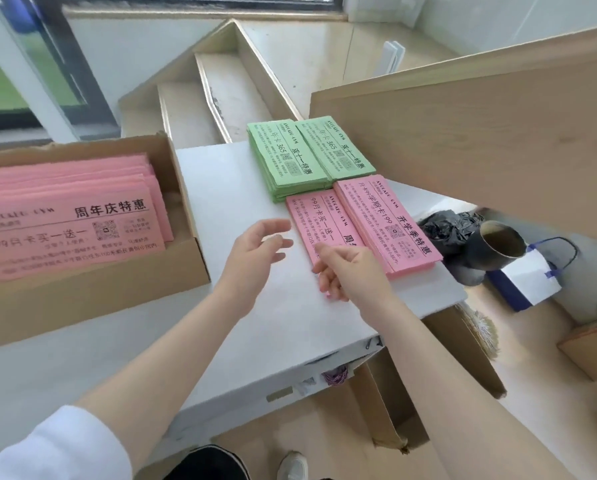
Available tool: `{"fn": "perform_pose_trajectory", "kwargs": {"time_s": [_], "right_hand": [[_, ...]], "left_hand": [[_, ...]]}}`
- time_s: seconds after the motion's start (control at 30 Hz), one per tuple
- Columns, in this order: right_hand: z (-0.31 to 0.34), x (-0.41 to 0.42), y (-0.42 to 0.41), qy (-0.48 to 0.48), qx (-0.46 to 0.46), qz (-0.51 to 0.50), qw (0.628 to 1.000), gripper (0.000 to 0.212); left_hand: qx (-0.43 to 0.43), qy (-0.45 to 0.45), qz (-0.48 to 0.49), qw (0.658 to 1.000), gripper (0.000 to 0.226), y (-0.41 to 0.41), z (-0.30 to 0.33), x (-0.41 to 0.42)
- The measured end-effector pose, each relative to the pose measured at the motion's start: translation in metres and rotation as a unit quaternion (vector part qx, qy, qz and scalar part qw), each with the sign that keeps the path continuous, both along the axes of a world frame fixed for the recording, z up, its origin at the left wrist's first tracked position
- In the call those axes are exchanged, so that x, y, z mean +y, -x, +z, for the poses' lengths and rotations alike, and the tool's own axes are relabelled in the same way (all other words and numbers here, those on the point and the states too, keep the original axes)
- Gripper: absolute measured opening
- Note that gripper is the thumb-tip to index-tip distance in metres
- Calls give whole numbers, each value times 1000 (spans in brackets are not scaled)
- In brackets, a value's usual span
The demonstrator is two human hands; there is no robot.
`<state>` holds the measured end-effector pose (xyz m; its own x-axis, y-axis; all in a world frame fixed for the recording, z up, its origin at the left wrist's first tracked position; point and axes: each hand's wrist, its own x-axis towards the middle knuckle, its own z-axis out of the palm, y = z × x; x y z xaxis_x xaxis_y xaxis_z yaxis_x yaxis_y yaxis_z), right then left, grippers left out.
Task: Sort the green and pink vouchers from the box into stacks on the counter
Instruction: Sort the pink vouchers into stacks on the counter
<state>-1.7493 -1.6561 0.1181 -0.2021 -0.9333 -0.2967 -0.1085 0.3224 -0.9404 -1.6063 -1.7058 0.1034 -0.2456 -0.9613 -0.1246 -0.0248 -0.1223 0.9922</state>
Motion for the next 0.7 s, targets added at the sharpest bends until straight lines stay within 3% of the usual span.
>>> {"fn": "perform_pose_trajectory", "kwargs": {"time_s": [0.3,0.53,0.63,0.7], "right_hand": [[36,-34,-97,110,-29,192,975,29],[46,-64,-170,190,57,221,955,15],[46,-80,-199,211,116,213,947,18],[46,-94,-219,208,136,192,950,17]], "left_hand": [[-95,163,129,973,22,-110,38,33],[-181,226,158,944,36,-209,61,16],[-254,234,136,928,24,-251,65,-11],[-343,251,105,899,18,-279,64,-37]]}}
